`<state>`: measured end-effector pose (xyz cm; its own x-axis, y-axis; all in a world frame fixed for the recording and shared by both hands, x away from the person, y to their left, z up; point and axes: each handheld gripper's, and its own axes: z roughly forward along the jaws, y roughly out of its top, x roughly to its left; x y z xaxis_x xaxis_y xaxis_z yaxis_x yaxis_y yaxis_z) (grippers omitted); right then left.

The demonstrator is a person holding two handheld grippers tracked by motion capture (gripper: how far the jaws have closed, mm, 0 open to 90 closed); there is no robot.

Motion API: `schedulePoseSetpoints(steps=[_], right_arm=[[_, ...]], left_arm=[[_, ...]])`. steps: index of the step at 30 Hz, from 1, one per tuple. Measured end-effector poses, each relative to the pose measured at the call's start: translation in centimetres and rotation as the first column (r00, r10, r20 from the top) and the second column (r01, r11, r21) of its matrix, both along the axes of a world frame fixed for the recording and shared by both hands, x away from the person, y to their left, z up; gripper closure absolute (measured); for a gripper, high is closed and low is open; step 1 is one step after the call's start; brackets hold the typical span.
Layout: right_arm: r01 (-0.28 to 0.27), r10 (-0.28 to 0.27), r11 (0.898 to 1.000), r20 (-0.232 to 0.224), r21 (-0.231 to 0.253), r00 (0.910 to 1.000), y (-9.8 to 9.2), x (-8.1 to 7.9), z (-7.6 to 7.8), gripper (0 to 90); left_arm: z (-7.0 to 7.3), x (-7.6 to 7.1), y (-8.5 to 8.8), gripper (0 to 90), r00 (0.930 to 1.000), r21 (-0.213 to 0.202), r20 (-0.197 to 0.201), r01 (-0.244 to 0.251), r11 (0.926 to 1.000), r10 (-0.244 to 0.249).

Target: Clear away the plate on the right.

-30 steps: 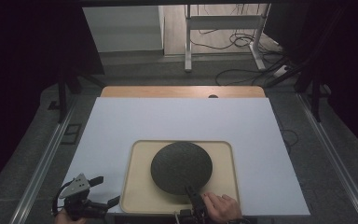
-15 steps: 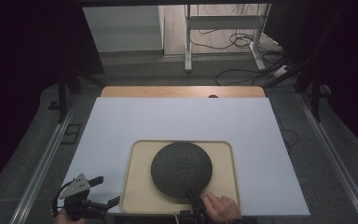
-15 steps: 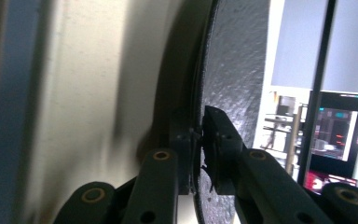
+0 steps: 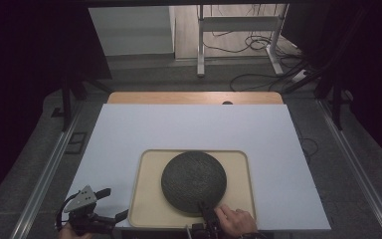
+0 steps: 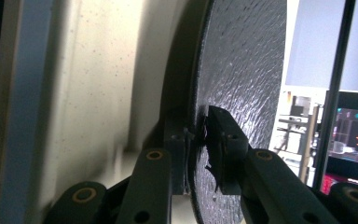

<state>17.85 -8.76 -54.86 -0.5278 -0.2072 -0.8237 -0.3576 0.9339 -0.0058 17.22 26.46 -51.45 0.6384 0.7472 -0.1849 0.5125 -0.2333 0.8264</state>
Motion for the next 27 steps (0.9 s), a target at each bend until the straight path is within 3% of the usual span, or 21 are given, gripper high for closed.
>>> schedulePoseSetpoints(steps=[5,12,15,17,27], right_arm=[[0.024,-0.024,1.000,-0.039,-0.003,0.9990,0.1,0.2,0.5,75.0],[0.030,-0.029,0.999,-0.047,0.012,0.9985,-0.1,0.5,0.9,66.9],[0.049,-0.046,0.998,-0.081,0.035,0.9956,-0.4,0.6,1.2,62.3],[0.047,-0.042,0.997,-0.087,0.057,0.9953,-0.5,0.7,1.4,59.8],[0.052,-0.045,0.996,-0.094,0.076,0.9945,-1.0,0.7,2.0,54.6]], left_arm=[[0.0,0.0,0.0,0.6,1.0000,-0.001,0.000,-0.001,1.0000,0.001],[0.0,0.0,0.0,0.6,1.0000,0.000,0.001,0.001,1.0000,-0.001],[0.0,0.0,0.0,0.6,1.0000,0.000,0.001,0.003,1.0000,-0.003],[0.0,0.1,0.0,0.6,1.0000,0.001,-0.001,0.003,1.0000,-0.003],[0.0,0.0,-0.1,0.7,1.0000,0.002,0.002,0.002,1.0000,-0.002]])
